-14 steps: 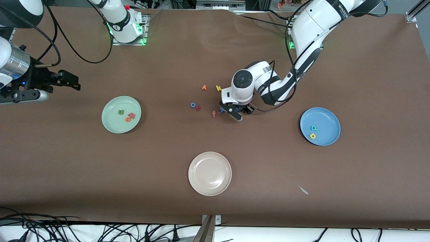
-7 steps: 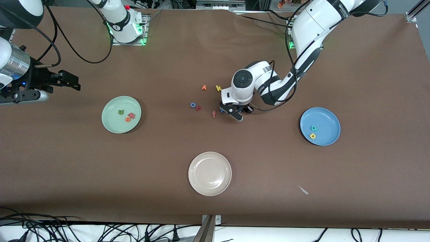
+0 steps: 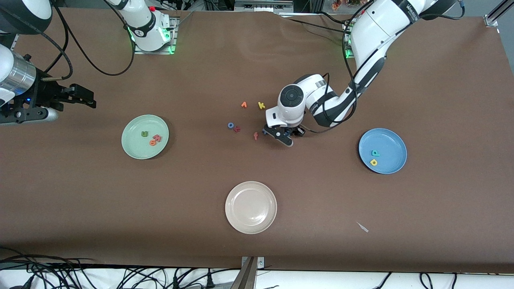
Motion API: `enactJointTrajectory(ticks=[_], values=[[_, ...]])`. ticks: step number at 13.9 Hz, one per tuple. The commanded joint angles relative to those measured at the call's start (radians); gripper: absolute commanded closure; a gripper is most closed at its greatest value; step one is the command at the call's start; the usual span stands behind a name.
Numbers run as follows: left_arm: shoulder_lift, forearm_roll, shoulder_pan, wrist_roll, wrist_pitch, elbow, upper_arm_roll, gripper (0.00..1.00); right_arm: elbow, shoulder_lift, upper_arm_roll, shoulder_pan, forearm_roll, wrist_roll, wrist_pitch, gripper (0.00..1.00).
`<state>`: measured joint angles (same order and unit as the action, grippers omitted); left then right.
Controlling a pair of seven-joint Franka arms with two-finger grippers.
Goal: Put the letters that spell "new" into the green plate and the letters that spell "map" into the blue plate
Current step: 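Lower the left gripper and grasp the blue E, then carry the blue E to the blue plate and release it with the left gripper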
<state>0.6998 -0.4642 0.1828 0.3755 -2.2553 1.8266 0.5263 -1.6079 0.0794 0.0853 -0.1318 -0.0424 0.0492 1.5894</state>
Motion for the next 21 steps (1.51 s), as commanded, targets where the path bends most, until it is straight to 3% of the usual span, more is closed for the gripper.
enactJointTrajectory(ticks=[1,4,8,15,18,19,20,21], values=[[-0.026,-0.011,-0.052,-0.009,0.126,-0.056,0.026,1.0,0.023,0.006,0.002,0.003,-0.01,0.015,-0.017,0.0],[-0.029,0.061,-0.111,-0.14,0.256,-0.133,0.038,1.0,0.023,0.01,0.002,0.003,-0.013,0.015,-0.009,0.0],[-0.029,0.061,-0.189,-0.326,0.442,-0.23,0.035,1.0,0.023,0.01,0.002,0.003,-0.011,0.017,-0.011,0.0],[-0.028,0.041,-0.382,-0.512,0.574,-0.234,0.026,0.96,0.023,0.01,0.002,0.001,-0.001,0.017,-0.008,0.0],[-0.019,0.0,-0.419,-0.556,0.583,-0.23,0.0,0.93,0.023,0.01,-0.001,-0.002,0.012,0.018,-0.014,0.0],[-0.016,-0.014,-0.422,-0.578,0.583,-0.23,-0.014,0.9,0.022,0.01,-0.001,-0.002,0.015,0.017,-0.016,0.0],[-0.016,-0.016,-0.421,-0.589,0.583,-0.228,-0.031,0.8,0.022,0.008,-0.001,-0.002,0.015,0.017,-0.016,0.0],[-0.014,-0.016,-0.421,-0.599,0.583,-0.228,-0.041,0.46,0.022,0.008,-0.001,-0.002,0.015,0.017,-0.017,0.0]])
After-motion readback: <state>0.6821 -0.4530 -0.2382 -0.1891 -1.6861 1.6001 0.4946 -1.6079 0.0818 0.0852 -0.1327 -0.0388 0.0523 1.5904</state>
